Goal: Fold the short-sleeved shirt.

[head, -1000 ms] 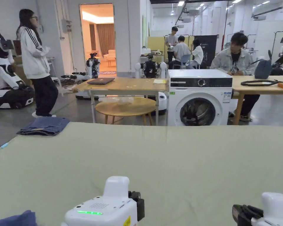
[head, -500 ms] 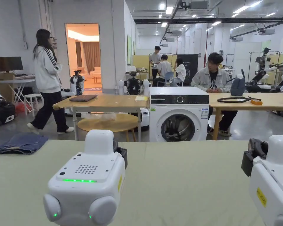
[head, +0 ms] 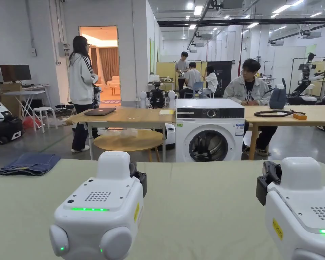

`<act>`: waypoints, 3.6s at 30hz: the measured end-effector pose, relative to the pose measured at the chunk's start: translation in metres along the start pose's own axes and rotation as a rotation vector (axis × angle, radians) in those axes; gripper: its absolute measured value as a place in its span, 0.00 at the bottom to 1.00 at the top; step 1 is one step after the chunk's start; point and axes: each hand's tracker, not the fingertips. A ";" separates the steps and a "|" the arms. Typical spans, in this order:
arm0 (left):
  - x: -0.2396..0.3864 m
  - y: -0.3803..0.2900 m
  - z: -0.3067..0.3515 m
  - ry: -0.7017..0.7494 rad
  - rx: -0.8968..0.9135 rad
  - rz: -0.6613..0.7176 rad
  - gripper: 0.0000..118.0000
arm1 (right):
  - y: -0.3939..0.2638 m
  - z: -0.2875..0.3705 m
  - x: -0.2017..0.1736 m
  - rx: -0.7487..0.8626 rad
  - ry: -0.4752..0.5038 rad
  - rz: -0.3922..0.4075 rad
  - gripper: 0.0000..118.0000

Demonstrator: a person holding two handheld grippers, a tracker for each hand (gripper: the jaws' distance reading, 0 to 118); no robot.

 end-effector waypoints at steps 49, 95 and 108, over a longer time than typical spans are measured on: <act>-0.018 -0.013 0.001 0.041 0.005 -0.034 0.00 | -0.010 -0.004 -0.006 -0.005 0.021 0.031 0.00; -0.025 -0.027 0.013 0.079 0.032 -0.034 0.93 | -0.002 0.011 -0.008 -0.079 0.098 -0.106 1.00; -0.023 -0.024 0.015 0.075 0.029 -0.026 0.93 | -0.005 0.017 -0.011 -0.102 0.002 -0.119 1.00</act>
